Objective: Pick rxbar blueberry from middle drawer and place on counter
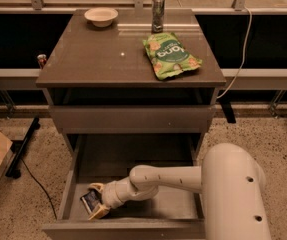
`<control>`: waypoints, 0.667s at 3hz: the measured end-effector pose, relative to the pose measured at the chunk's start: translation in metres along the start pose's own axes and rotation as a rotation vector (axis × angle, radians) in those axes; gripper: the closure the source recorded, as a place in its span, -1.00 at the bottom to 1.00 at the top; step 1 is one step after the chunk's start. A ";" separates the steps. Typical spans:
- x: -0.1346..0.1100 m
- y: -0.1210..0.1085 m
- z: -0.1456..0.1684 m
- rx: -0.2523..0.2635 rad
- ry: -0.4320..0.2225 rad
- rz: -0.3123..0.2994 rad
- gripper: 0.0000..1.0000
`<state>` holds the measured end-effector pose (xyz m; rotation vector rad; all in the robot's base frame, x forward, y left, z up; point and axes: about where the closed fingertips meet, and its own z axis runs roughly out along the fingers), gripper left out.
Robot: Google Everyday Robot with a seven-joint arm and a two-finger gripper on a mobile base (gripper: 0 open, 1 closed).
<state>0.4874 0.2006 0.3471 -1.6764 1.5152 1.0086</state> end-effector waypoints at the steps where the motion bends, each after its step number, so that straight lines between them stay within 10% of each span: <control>1: 0.000 -0.001 -0.003 0.014 -0.038 0.027 0.24; 2: -0.017 -0.010 -0.022 0.071 -0.120 0.035 0.68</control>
Offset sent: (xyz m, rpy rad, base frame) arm 0.0418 -0.0387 0.0815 0.2813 -0.0287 -0.2183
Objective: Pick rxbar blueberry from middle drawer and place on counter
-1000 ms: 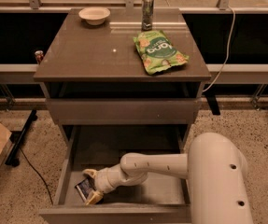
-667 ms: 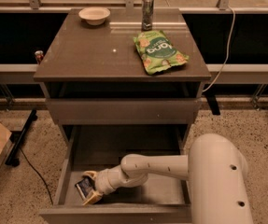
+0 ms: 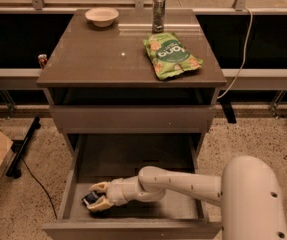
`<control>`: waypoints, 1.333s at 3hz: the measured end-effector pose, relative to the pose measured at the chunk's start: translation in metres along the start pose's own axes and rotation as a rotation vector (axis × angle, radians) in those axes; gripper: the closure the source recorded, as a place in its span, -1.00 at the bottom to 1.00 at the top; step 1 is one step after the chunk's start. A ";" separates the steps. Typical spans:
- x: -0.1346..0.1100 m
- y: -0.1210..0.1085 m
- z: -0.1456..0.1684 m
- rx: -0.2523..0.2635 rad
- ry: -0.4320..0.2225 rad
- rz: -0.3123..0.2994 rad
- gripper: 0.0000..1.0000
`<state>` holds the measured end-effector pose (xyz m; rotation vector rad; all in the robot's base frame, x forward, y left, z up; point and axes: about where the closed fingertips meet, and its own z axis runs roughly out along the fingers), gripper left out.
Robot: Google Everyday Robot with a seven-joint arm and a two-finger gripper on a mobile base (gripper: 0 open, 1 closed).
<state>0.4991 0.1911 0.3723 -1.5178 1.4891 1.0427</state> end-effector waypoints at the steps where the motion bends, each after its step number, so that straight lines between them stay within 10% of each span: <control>1: -0.054 -0.017 -0.044 0.080 -0.150 -0.030 1.00; 4: -0.168 -0.006 -0.166 0.248 -0.340 -0.135 1.00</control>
Offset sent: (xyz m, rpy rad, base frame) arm 0.0379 -0.0718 0.1931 0.3639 -0.1777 -0.1683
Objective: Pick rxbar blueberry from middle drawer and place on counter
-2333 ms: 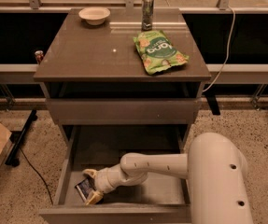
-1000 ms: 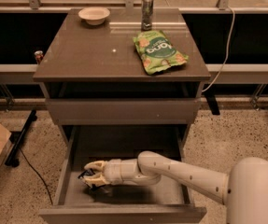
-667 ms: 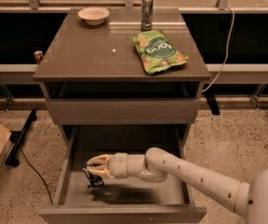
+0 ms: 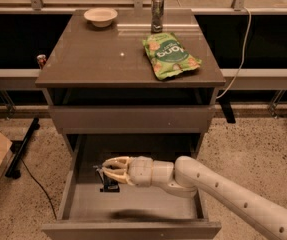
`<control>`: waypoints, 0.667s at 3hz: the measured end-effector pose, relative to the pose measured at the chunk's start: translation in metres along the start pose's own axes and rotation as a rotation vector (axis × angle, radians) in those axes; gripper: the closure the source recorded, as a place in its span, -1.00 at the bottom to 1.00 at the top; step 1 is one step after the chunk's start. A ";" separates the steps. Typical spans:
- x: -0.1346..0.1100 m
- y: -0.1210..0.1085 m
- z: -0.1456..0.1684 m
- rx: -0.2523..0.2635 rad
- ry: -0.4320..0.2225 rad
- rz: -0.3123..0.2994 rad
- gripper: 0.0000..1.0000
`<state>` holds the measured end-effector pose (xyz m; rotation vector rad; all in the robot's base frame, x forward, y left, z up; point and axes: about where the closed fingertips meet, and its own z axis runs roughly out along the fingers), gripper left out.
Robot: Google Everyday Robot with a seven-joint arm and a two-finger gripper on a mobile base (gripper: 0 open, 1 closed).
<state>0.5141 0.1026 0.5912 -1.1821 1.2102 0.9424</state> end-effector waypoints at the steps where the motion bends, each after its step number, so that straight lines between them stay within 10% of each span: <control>1: -0.046 -0.006 -0.035 0.035 -0.001 -0.018 1.00; 2: -0.098 -0.022 -0.062 0.040 0.041 -0.054 1.00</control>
Offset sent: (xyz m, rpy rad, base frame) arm 0.0042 -0.0980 0.1801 -0.1197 -0.0958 -0.0636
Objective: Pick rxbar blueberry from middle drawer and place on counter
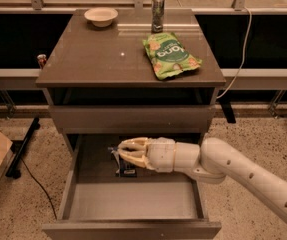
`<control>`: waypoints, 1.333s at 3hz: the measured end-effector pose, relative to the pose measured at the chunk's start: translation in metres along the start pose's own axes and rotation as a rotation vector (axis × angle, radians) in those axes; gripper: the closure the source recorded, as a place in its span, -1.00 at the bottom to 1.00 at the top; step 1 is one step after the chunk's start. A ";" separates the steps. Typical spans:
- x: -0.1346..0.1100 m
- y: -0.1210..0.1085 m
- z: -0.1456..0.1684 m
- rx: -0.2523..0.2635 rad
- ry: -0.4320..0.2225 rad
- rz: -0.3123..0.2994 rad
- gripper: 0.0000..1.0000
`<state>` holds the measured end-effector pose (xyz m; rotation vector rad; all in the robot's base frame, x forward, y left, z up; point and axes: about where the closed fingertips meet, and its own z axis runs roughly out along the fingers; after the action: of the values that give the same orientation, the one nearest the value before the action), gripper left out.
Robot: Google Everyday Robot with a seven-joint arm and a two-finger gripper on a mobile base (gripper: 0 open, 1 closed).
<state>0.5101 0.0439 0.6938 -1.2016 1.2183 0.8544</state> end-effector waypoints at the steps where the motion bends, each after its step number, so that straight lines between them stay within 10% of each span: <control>1: -0.061 -0.029 -0.021 -0.001 0.053 -0.051 1.00; 4: -0.189 -0.132 -0.015 -0.020 0.178 -0.174 1.00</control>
Offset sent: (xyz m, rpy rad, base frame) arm 0.0657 -0.0452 0.2234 -0.2204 -0.1622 -0.0159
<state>0.5962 0.0236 0.9073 -1.4013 1.2282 0.6428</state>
